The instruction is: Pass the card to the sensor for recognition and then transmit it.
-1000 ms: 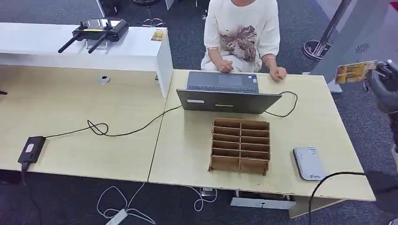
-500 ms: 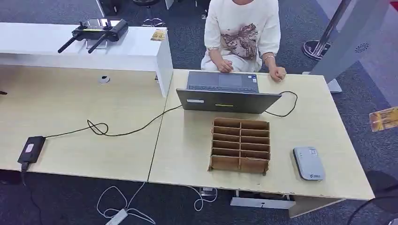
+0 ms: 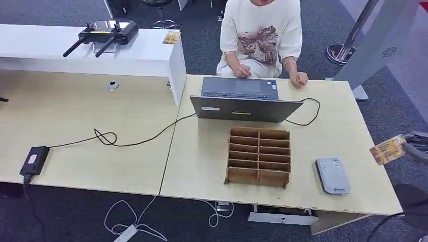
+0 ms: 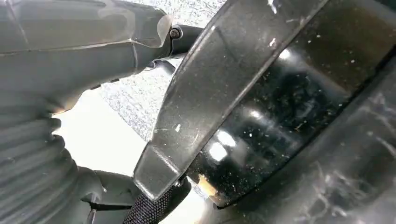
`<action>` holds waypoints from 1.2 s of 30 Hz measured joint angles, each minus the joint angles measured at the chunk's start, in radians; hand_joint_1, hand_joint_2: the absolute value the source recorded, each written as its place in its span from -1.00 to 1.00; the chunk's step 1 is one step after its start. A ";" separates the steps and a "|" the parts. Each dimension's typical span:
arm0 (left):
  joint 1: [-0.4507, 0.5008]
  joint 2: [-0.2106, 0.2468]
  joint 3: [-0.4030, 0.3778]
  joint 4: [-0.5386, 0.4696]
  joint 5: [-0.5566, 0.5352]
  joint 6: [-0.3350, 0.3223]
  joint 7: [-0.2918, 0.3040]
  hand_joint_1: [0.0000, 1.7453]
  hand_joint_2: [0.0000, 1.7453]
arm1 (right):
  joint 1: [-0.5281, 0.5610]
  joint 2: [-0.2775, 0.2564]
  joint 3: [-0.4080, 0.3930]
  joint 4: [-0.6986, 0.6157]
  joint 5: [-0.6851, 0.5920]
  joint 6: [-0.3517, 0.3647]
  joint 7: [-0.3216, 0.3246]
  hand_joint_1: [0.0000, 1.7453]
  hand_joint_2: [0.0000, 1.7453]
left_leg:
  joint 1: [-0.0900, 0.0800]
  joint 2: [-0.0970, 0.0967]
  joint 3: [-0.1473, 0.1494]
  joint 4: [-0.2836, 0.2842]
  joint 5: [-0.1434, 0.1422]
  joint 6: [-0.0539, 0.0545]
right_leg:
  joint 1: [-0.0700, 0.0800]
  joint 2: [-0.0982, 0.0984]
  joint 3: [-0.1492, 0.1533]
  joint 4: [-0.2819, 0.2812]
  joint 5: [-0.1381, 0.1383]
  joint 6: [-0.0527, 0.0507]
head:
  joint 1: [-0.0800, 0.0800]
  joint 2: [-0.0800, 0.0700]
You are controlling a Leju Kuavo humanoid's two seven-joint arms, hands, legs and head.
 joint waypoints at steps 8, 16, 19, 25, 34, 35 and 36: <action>-0.004 0.001 -0.015 0.000 -0.010 -0.009 -0.001 -1.00 1.00 | -0.158 0.016 0.275 0.154 0.069 0.041 0.014 1.00 1.00 | -0.001 0.000 -0.001 0.000 0.001 0.001 | -0.001 0.000 0.000 0.000 0.000 0.000 | 0.000 0.000; -0.005 0.002 -0.018 0.000 -0.008 -0.016 -0.001 -1.00 1.00 | -0.364 0.138 0.532 0.389 0.236 0.050 -0.045 1.00 1.00 | -0.001 0.001 0.000 0.000 0.002 0.001 | 0.000 0.000 0.000 0.001 0.001 0.000 | 0.001 0.000; -0.006 0.003 -0.018 0.000 -0.008 -0.018 -0.003 -1.00 1.00 | -0.406 0.185 0.601 0.463 0.253 0.042 -0.066 1.00 1.00 | -0.001 -0.001 0.000 0.000 0.002 0.001 | 0.000 -0.002 0.000 0.001 0.001 0.000 | 0.000 0.000; -0.005 0.003 -0.018 0.000 -0.006 -0.019 -0.007 -1.00 1.00 | -0.456 0.260 0.686 0.567 0.273 0.043 -0.087 1.00 1.00 | -0.001 -0.002 -0.001 0.000 0.003 0.000 | 0.000 -0.002 0.000 0.001 0.001 0.000 | 0.000 0.000; -0.004 0.004 -0.018 0.000 0.000 -0.021 -0.009 -1.00 1.00 | -0.503 0.319 0.745 0.650 0.273 0.047 -0.092 1.00 1.00 | -0.001 -0.002 -0.001 0.000 0.003 0.000 | -0.001 -0.003 0.000 0.001 0.001 0.001 | 0.000 0.000; -0.004 0.005 -0.018 0.000 0.000 -0.021 -0.011 -1.00 1.00 | -0.505 0.321 0.747 0.655 0.271 0.048 -0.092 1.00 1.00 | -0.001 -0.002 -0.001 0.000 0.003 0.000 | -0.001 -0.003 0.000 0.001 0.001 0.001 | 0.000 0.000; -0.004 0.005 -0.018 0.000 0.000 -0.020 -0.011 -1.00 1.00 | -0.505 0.322 0.750 0.657 0.270 0.048 -0.092 1.00 1.00 | -0.001 -0.002 -0.001 0.000 0.003 0.000 | -0.001 -0.003 0.000 0.001 0.001 0.001 | 0.000 0.000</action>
